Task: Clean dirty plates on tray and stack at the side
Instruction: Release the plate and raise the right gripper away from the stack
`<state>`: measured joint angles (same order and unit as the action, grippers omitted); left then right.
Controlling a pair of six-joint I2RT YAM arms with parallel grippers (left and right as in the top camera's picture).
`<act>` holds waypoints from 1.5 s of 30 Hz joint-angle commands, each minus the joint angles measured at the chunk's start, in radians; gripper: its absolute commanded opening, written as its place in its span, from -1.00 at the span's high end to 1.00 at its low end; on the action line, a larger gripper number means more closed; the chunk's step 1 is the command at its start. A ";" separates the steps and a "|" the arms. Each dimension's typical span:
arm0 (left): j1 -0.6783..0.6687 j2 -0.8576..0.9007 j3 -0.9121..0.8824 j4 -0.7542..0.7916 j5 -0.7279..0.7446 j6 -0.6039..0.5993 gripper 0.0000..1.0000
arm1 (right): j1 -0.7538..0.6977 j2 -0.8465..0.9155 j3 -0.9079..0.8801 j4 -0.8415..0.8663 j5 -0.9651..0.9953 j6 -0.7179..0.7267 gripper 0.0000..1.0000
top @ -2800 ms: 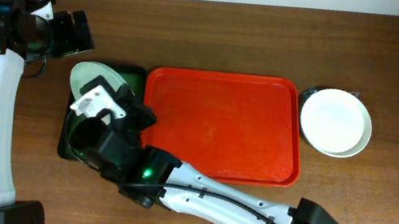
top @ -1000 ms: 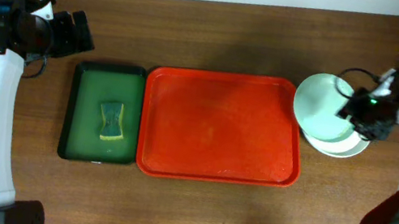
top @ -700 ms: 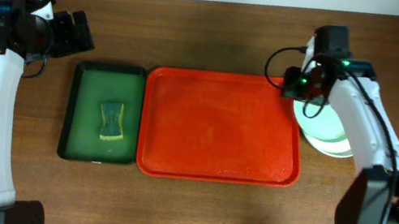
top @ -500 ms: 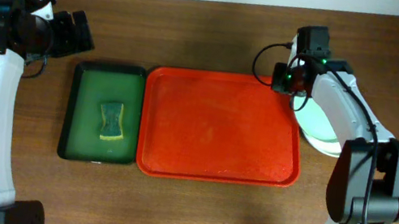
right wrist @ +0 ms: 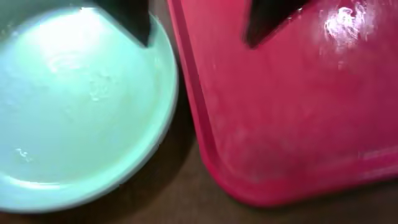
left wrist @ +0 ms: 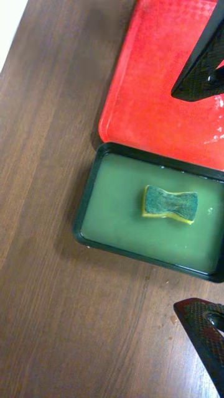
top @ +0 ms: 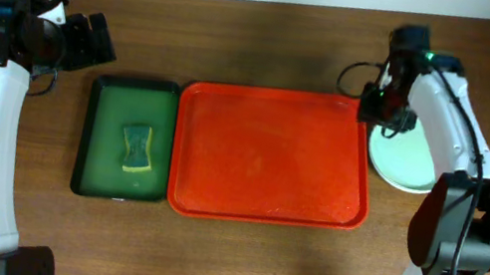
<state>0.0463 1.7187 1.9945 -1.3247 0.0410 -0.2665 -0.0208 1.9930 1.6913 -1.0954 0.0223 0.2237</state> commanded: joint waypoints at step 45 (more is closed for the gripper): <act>0.002 -0.001 0.009 0.002 -0.004 -0.010 -0.98 | 0.223 -0.562 0.087 -0.102 -0.210 -0.235 -0.97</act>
<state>0.0463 1.7187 1.9945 -1.3243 0.0410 -0.2665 0.2008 1.5421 1.7645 -1.1976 -0.1822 -0.0044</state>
